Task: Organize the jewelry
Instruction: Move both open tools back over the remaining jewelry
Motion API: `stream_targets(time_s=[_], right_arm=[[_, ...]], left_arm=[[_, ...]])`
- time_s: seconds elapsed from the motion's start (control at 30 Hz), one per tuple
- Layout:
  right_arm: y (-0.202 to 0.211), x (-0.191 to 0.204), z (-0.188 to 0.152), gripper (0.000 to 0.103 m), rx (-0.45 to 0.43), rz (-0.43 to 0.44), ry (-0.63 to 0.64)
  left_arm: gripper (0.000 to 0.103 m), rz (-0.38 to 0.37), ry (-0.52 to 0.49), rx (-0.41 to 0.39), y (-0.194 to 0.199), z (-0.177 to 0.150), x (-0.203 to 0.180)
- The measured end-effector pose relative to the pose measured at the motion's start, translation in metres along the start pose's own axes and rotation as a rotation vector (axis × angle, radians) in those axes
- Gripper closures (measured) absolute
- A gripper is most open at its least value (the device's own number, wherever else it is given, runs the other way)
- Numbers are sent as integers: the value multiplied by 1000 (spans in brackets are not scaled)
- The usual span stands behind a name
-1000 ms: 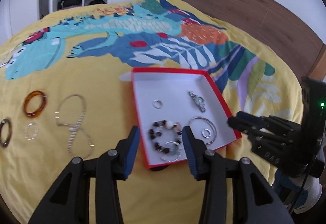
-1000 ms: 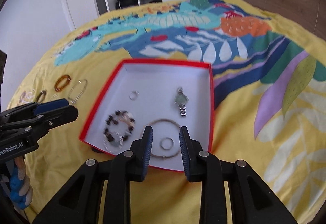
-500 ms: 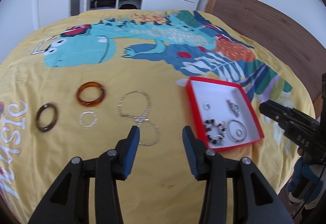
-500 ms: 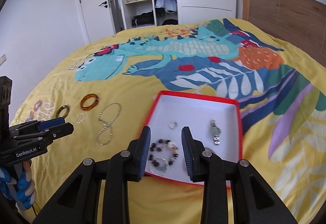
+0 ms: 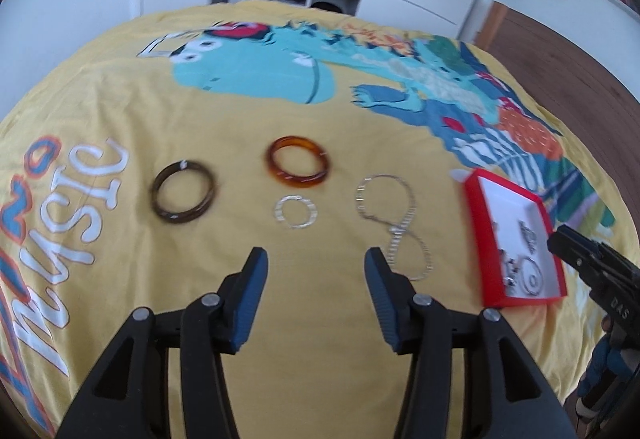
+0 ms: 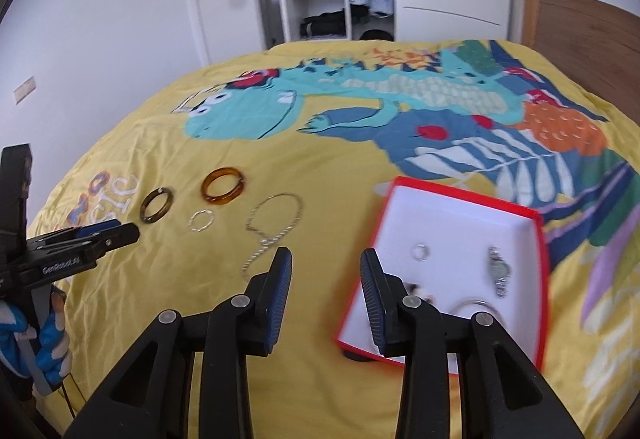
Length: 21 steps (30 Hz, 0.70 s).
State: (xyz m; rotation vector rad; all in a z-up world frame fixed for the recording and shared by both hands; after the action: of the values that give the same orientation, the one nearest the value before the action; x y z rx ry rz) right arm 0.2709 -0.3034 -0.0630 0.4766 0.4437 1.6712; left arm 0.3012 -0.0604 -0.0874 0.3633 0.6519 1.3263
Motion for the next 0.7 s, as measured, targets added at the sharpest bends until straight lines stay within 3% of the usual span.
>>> stream_targets(time_s=[0.27, 0.7], right_arm=[[-62, 30, -17, 61, 80, 73, 18], [-135, 48, -43, 58, 159, 97, 16]], left_arm=[[47, 21, 28, 51, -48, -9, 20], [47, 20, -2, 88, -117, -16, 17]])
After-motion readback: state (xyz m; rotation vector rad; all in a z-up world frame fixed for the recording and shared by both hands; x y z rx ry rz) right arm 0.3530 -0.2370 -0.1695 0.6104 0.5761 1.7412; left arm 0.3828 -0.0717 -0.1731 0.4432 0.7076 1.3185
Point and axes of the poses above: each gripper's, at about its wrist camera, not at the fingertips, and y roughly against the way its jaws point, x to its left, z to its top, the point moved 5 cm from there along -y, roughly the way its jaws point, and after that the axes turned 13 degrees about -x, right-handed, at the moved point
